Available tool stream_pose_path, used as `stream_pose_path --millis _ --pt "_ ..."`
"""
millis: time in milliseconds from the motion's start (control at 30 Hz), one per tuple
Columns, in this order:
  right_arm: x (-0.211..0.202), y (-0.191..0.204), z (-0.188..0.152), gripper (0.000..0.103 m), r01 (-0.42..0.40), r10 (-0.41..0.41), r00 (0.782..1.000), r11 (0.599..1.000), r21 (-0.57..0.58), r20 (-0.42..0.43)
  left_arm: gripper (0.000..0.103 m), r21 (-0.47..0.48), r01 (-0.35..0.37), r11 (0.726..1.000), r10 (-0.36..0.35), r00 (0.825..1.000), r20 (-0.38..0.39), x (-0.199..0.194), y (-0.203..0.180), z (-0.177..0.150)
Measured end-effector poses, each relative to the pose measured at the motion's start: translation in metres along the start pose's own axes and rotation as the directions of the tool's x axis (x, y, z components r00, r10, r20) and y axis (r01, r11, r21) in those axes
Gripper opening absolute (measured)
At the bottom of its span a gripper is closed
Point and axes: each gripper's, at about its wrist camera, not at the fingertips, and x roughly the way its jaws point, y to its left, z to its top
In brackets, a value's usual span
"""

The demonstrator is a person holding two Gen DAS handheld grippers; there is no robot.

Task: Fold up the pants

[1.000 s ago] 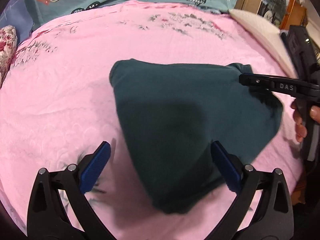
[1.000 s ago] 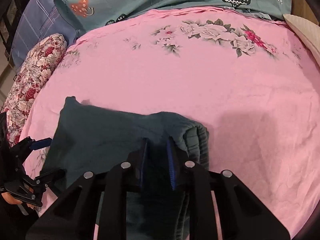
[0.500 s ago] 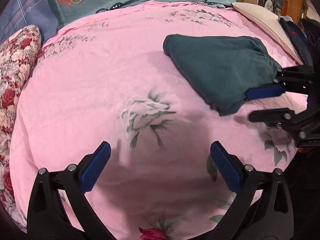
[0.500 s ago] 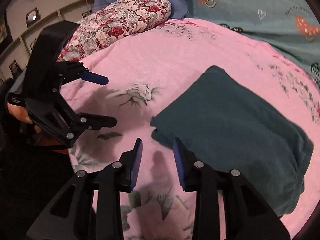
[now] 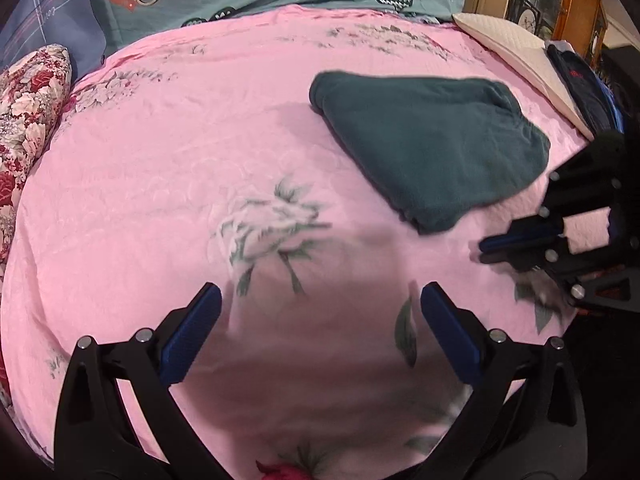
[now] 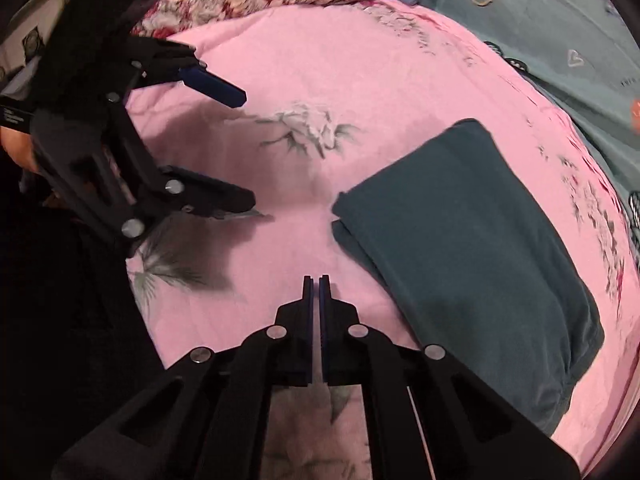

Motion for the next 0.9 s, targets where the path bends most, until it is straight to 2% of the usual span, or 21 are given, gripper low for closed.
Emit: stream_pose_path --millis 67,133,167,233,300,400,467,533,600,633,667,733,767,800,833,867,900 --pt "-0.02 -0.011 -0.001 0.003 -0.012 0.007 0.996 0.998 0.06 0.083 0.101 -0.02 0.013 1.0 -0.012 0.999 0.038 -0.001 -0.004 0.016" --pt "-0.029 -0.034 0.001 0.003 0.028 -0.051 0.989 0.986 0.166 0.137 0.101 -0.042 0.02 0.999 -0.017 0.998 0.063 0.007 -0.009 0.032" --pt "-0.026 -0.043 -0.002 0.003 0.044 -0.072 0.989 0.977 0.208 0.128 0.101 -0.055 0.003 0.998 -0.001 1.0 0.03 0.023 -0.012 0.039" --pt "-0.01 -0.054 -0.009 0.003 0.082 -0.098 0.994 0.967 0.241 0.055 0.101 -0.061 0.003 0.998 -0.007 0.998 -0.066 0.05 -0.017 0.039" --pt "0.008 -0.056 -0.024 0.003 0.054 -0.046 0.998 0.964 0.262 -0.036 0.101 -0.064 0.015 0.998 -0.02 0.997 -0.079 0.048 -0.018 0.035" --pt "-0.005 -0.052 -0.037 0.003 -0.016 0.021 1.0 0.969 0.245 -0.018 0.101 0.004 0.049 0.999 -0.048 0.991 -0.127 0.037 -0.029 0.023" --pt "-0.026 -0.061 -0.043 0.003 -0.011 0.0 0.999 0.966 0.258 0.042 0.101 0.049 0.096 0.994 -0.089 0.987 -0.135 0.028 -0.039 0.017" --pt "-0.048 -0.085 -0.049 0.006 0.027 -0.067 0.992 0.944 0.328 0.109 0.101 0.046 0.123 0.991 -0.12 0.99 -0.071 0.016 -0.041 0.023" --pt "-0.066 -0.123 -0.06 0.01 0.038 -0.13 0.977 0.886 0.462 0.169 0.101 -0.014 0.17 0.985 -0.169 0.985 0.043 0.004 -0.033 0.043" --pt "-0.072 -0.138 -0.067 0.012 0.028 -0.149 0.97 0.856 0.517 0.193 0.101 -0.064 0.207 0.976 -0.2 0.975 0.093 0.003 -0.026 0.053" --pt "-0.073 -0.149 -0.072 0.013 0.015 -0.158 0.963 0.838 0.546 0.216 0.101 -0.13 0.274 0.953 -0.256 0.957 0.14 0.007 -0.017 0.067" --pt "-0.063 -0.164 -0.076 0.013 -0.009 -0.145 0.964 0.823 0.568 0.225 0.101 -0.233 0.364 0.902 -0.326 0.927 0.187 0.025 -0.003 0.088" --pt "-0.05 -0.17 -0.079 0.013 -0.026 -0.117 0.971 0.813 0.582 0.207 0.101 -0.267 0.406 0.874 -0.368 0.912 0.183 0.041 0.0 0.098" --pt "-0.038 -0.174 -0.08 0.013 -0.015 -0.103 0.981 0.802 0.598 0.163 0.101 -0.298 0.407 0.863 -0.382 0.913 0.142 0.059 -0.001 0.103" --pt "-0.022 -0.176 -0.088 0.013 0.028 -0.098 0.992 0.782 0.623 0.079 0.101 -0.322 0.377 0.868 -0.371 0.925 0.084 0.074 -0.003 0.103" --pt "-0.023 -0.176 -0.095 0.013 0.01 -0.098 0.989 0.778 0.628 0.106 0.1 -0.319 0.333 0.887 -0.352 0.936 0.0 0.09 -0.009 0.098" --pt "-0.025 -0.174 -0.098 0.013 0.004 -0.094 0.989 0.781 0.624 0.111 0.101 -0.272 0.311 0.911 -0.326 0.945 -0.013 0.091 -0.016 0.094"
